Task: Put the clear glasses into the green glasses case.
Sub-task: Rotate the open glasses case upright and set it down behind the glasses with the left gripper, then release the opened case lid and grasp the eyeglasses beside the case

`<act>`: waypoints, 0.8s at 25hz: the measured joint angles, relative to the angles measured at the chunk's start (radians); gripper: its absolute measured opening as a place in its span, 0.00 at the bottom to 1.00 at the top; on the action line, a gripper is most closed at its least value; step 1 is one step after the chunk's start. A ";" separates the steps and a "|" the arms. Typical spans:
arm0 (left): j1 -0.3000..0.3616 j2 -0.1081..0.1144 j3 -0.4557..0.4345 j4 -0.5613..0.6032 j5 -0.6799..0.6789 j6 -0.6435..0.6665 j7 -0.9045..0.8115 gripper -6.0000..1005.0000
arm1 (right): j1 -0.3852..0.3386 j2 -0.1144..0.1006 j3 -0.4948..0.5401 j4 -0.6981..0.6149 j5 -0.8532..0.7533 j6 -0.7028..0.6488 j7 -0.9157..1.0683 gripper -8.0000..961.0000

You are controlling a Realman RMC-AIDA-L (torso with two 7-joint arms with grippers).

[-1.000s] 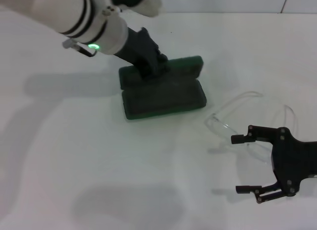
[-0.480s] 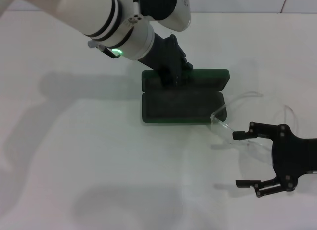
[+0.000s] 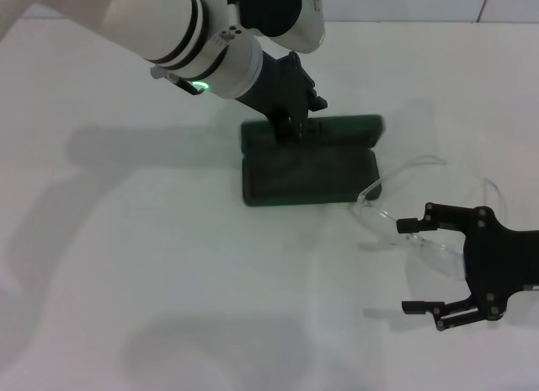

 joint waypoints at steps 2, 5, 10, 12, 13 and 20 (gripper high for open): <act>0.000 0.000 0.000 0.000 0.001 -0.001 0.000 0.23 | 0.000 0.000 0.000 0.000 0.001 0.001 0.001 0.91; 0.000 0.000 0.000 0.004 0.003 -0.002 0.000 0.26 | 0.000 -0.002 0.000 -0.001 0.005 0.001 0.002 0.91; 0.003 0.000 -0.001 0.029 -0.018 -0.002 -0.002 0.34 | -0.001 -0.005 0.025 -0.001 0.006 0.002 0.005 0.91; 0.026 0.000 -0.002 0.064 -0.061 -0.001 0.001 0.37 | -0.003 -0.005 0.044 0.000 0.004 -0.003 0.010 0.91; 0.039 0.000 -0.003 0.079 -0.083 -0.002 0.006 0.37 | -0.003 -0.006 0.052 -0.001 0.004 -0.008 0.017 0.91; 0.296 0.002 -0.036 0.172 -0.494 -0.007 0.245 0.37 | -0.003 -0.019 0.066 -0.071 0.007 -0.032 0.174 0.91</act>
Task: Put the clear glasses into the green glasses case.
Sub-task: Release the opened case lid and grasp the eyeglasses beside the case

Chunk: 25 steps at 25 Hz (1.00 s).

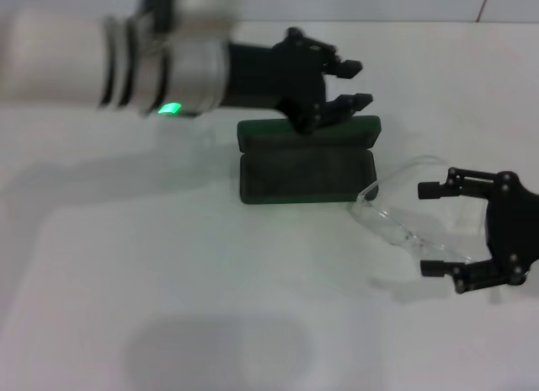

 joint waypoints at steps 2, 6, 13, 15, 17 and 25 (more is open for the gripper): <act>0.098 0.000 -0.002 -0.001 -0.176 0.005 0.133 0.37 | -0.003 -0.002 0.001 -0.077 -0.004 -0.020 0.094 0.91; 0.287 0.001 -0.002 -0.057 -0.509 0.063 0.398 0.37 | 0.004 -0.002 0.002 -0.262 -0.053 -0.018 0.370 0.90; 0.388 0.003 -0.062 -0.290 -0.769 0.248 0.609 0.55 | 0.103 0.011 -0.006 -0.616 -0.329 -0.030 0.941 0.90; 0.385 0.003 -0.092 -0.394 -0.807 0.316 0.679 0.60 | 0.149 0.034 -0.022 -0.722 -0.459 -0.047 1.095 0.90; 0.372 0.005 -0.112 -0.475 -0.836 0.357 0.726 0.64 | 0.197 0.059 -0.056 -0.792 -0.595 -0.065 1.216 0.90; 0.342 0.009 -0.155 -0.573 -0.838 0.387 0.760 0.75 | 0.314 0.083 -0.337 -0.789 -0.845 -0.040 1.489 0.90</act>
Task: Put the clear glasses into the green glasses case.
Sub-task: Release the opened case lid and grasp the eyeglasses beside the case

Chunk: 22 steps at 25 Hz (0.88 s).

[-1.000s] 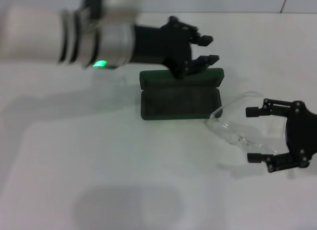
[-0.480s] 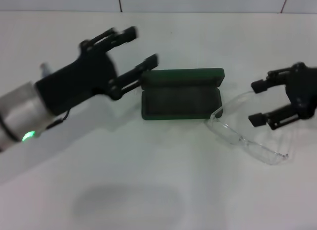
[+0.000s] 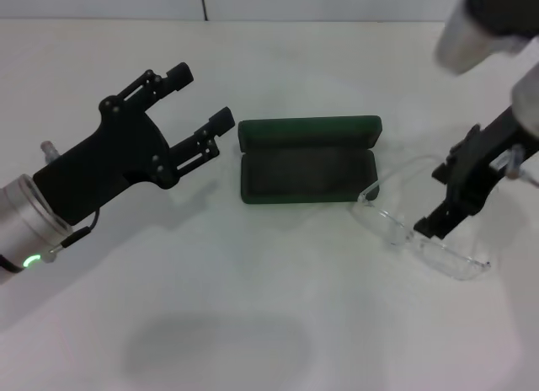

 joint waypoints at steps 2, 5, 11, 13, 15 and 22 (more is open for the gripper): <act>-0.004 0.001 0.000 -0.006 0.006 -0.002 0.003 0.75 | 0.001 0.002 -0.057 0.017 -0.018 0.034 0.020 0.90; -0.006 0.001 0.000 -0.011 0.012 -0.004 0.015 0.75 | -0.003 0.003 -0.122 0.053 -0.030 0.092 0.033 0.90; -0.017 -0.001 0.000 -0.015 0.014 -0.014 0.019 0.75 | 0.001 0.006 -0.204 0.139 -0.026 0.189 0.036 0.90; -0.017 -0.001 0.000 -0.016 0.014 -0.014 0.019 0.75 | 0.002 0.006 -0.224 0.148 -0.025 0.204 0.036 0.90; -0.020 -0.001 0.000 -0.017 0.015 -0.016 0.019 0.75 | 0.002 0.006 -0.240 0.154 -0.025 0.219 0.036 0.90; -0.052 0.002 -0.002 -0.058 0.015 -0.021 0.017 0.75 | 0.003 0.006 -0.267 0.173 -0.025 0.233 0.034 0.66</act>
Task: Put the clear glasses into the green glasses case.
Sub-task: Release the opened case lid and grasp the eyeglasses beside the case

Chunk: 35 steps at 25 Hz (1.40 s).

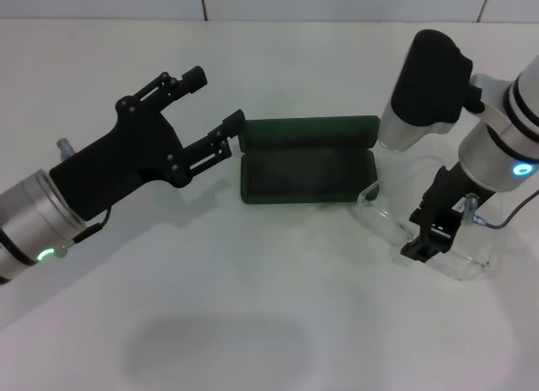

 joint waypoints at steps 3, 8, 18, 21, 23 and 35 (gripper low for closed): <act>-0.005 0.001 0.000 -0.003 0.000 -0.006 -0.001 0.75 | 0.000 0.000 -0.007 0.000 0.000 -0.002 0.000 0.55; -0.014 0.000 0.000 -0.006 -0.001 -0.009 -0.001 0.75 | 0.001 0.000 -0.021 0.006 -0.001 0.004 -0.003 0.51; -0.017 -0.002 0.000 -0.007 -0.002 -0.009 0.000 0.75 | -0.007 0.000 -0.046 0.011 0.002 0.031 -0.004 0.47; -0.017 -0.002 0.000 -0.009 -0.002 -0.009 0.000 0.75 | -0.007 0.000 -0.051 0.004 0.004 0.031 -0.004 0.43; -0.017 -0.002 0.000 -0.010 -0.002 -0.009 0.000 0.75 | -0.007 0.000 -0.056 -0.002 0.007 0.031 -0.004 0.41; -0.010 -0.003 0.000 -0.010 -0.003 -0.009 0.000 0.75 | -0.009 -0.003 -0.062 -0.011 0.010 0.020 -0.008 0.22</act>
